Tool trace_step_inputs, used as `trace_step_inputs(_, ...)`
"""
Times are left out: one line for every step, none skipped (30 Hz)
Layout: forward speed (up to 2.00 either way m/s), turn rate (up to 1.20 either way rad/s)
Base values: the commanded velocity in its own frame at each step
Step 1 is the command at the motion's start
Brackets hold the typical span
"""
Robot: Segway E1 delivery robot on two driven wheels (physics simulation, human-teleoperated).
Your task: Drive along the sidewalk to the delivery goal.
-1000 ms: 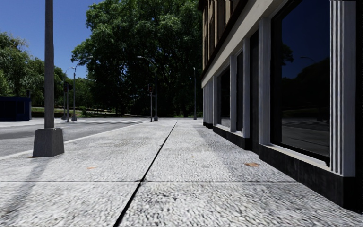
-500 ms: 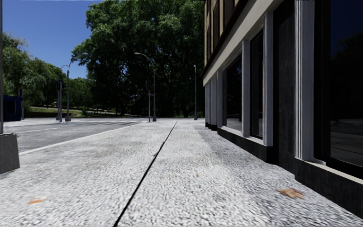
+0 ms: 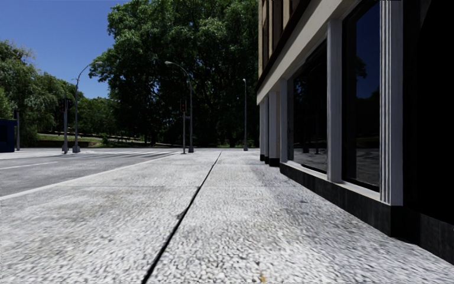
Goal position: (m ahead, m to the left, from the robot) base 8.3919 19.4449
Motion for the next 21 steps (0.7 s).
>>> trace_step_inputs(2.00, 0.00)
trace_step_inputs(2.00, 0.00)
trace_step_inputs(2.00, 0.00)
trace_step_inputs(2.00, 0.00)
trace_step_inputs(2.00, 0.00)
trace_step_inputs(2.00, 0.00)
trace_step_inputs(2.00, 0.00)
trace_step_inputs(2.00, 0.00)
trace_step_inputs(2.00, 0.00)
trace_step_inputs(2.00, 0.00)
trace_step_inputs(2.00, 0.00)
trace_step_inputs(2.00, 0.00)
trace_step_inputs(2.00, 0.00)
trace_step_inputs(2.00, 0.00)
trace_step_inputs(2.00, 0.00)
trace_step_inputs(2.00, 0.00)
trace_step_inputs(2.00, 0.00)
trace_step_inputs(2.00, 0.00)
trace_step_inputs(2.00, 0.00)
trace_step_inputs(2.00, 0.00)
trace_step_inputs(2.00, 0.00)
